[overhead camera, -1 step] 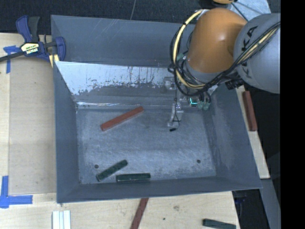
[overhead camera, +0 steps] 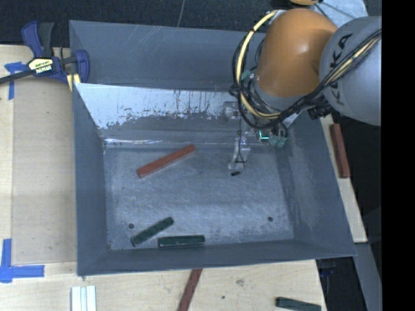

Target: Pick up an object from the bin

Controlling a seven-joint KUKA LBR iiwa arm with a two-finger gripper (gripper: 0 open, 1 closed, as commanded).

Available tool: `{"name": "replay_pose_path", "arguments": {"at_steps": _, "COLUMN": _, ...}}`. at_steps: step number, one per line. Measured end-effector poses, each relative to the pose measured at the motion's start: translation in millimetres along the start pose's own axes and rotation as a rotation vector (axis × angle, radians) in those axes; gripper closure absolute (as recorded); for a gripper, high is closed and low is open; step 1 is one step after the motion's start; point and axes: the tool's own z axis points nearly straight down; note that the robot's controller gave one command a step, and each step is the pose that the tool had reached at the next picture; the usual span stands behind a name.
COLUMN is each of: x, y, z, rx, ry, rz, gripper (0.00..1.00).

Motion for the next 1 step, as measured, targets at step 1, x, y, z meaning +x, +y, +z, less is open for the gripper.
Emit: {"name": "replay_pose_path", "arguments": {"at_steps": 1, "x": -6.1, "y": 30.7, "z": 25.2, "rx": 0.002, "ry": -0.004, "rz": -0.066, "gripper": 0.0}}
